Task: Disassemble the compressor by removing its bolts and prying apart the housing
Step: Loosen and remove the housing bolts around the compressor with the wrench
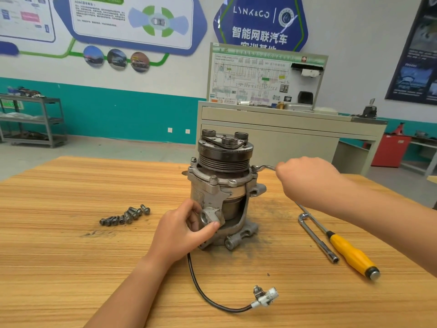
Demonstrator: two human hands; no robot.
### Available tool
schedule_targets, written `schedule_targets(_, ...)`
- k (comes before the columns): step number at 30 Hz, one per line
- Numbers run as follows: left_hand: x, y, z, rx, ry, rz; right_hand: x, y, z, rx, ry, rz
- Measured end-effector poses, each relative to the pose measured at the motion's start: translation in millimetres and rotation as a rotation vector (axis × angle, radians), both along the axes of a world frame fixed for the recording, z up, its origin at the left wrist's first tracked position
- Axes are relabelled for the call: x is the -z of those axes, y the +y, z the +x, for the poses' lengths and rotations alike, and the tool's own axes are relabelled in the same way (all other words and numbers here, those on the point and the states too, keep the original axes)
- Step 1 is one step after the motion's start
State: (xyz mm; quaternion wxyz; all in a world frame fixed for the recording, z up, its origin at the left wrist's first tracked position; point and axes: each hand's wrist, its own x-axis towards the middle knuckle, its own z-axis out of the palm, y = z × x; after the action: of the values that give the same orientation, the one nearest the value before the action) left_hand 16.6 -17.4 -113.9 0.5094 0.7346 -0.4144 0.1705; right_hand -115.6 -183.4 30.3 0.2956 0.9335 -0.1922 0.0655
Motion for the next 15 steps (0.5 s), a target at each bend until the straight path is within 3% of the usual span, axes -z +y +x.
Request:
schedule_targets(5, 1.3, 0.9, 0.6, 0.003, -0.01, 0.003, -7.2, 18.7, 1.5, 0.017, 0.124, -0.082)
schedule_targets(12, 1.4, 3.0, 0.6, 0.037, 0.019, -0.001, 7.6, 15.7, -0.9, 0.03, 0.099, -0.084)
schedule_targets(15, 1.6, 3.1, 0.0, 0.034, 0.031, 0.007, 9.2, 5.0, 2.4, 0.015, 0.124, -0.183)
